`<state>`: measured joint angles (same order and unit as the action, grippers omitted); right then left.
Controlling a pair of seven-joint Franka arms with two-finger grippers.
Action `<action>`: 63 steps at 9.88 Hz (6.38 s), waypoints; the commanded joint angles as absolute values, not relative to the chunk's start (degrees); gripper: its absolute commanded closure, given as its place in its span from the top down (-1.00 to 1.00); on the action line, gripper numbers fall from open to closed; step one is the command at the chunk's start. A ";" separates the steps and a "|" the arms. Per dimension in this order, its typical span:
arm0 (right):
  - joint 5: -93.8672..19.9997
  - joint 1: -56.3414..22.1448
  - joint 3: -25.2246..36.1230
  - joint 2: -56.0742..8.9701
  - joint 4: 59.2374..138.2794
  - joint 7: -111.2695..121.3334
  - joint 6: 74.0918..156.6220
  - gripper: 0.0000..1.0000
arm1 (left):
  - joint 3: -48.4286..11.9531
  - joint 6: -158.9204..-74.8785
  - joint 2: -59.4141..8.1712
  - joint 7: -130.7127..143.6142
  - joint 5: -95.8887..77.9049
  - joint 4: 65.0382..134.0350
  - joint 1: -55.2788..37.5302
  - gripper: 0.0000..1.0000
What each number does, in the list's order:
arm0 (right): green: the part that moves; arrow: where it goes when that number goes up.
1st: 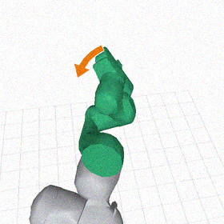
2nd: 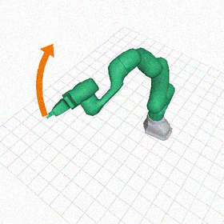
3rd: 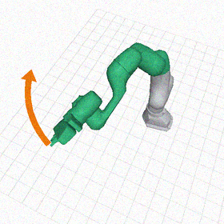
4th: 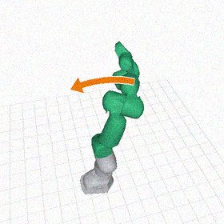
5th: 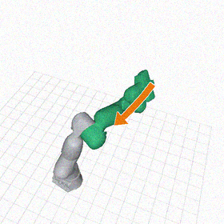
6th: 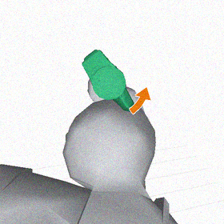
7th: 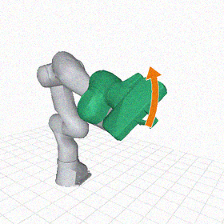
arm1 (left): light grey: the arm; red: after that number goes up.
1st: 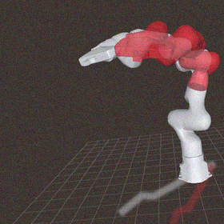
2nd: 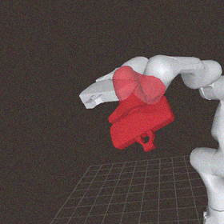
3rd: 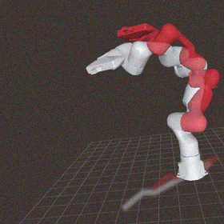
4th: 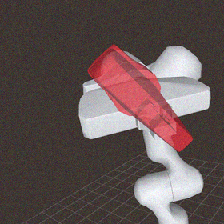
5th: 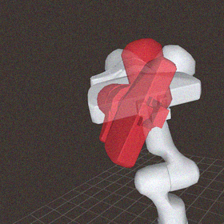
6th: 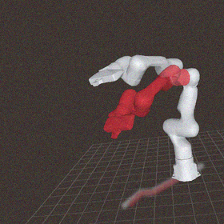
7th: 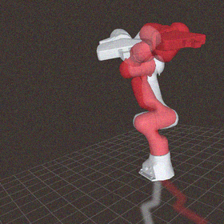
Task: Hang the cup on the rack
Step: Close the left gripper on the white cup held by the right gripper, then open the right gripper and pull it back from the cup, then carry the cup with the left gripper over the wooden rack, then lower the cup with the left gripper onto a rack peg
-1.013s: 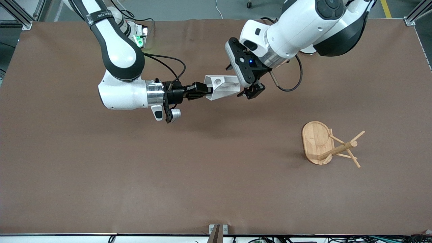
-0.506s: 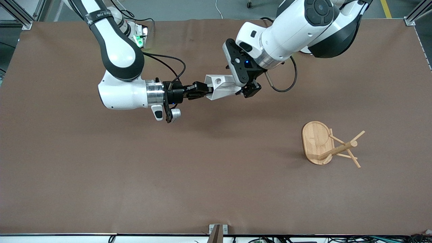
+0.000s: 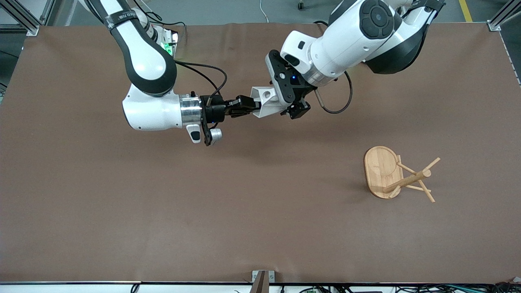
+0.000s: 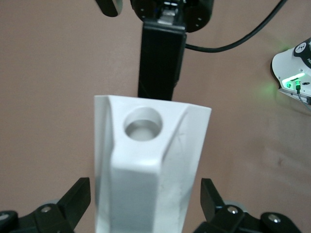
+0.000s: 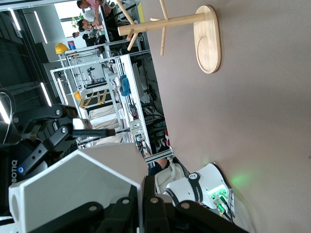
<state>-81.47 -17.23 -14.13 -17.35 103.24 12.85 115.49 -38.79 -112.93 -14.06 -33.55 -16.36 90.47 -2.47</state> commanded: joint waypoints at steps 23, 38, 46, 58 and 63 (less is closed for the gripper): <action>2.99 -1.26 4.75 -6.79 89.76 -11.25 99.81 1.00 | -37.71 -111.99 -14.41 14.93 -0.46 90.35 9.14 -0.99; -0.26 2.29 4.83 2.46 86.66 -5.45 86.13 1.00 | -23.03 -125.07 -9.58 2.29 -6.24 112.32 5.71 -0.99; -0.35 2.29 4.83 2.46 86.66 -5.36 86.04 1.00 | -19.51 -127.18 -12.13 -5.53 -6.24 111.71 6.24 -0.99; -0.35 2.37 4.83 2.37 86.75 -5.54 85.17 1.00 | -19.34 -127.18 -13.18 -8.96 -6.94 111.36 10.37 -0.93; -0.44 1.49 4.92 2.37 86.84 -8.26 84.73 1.00 | -19.34 -127.26 -14.15 -8.96 -6.94 111.01 11.34 -0.30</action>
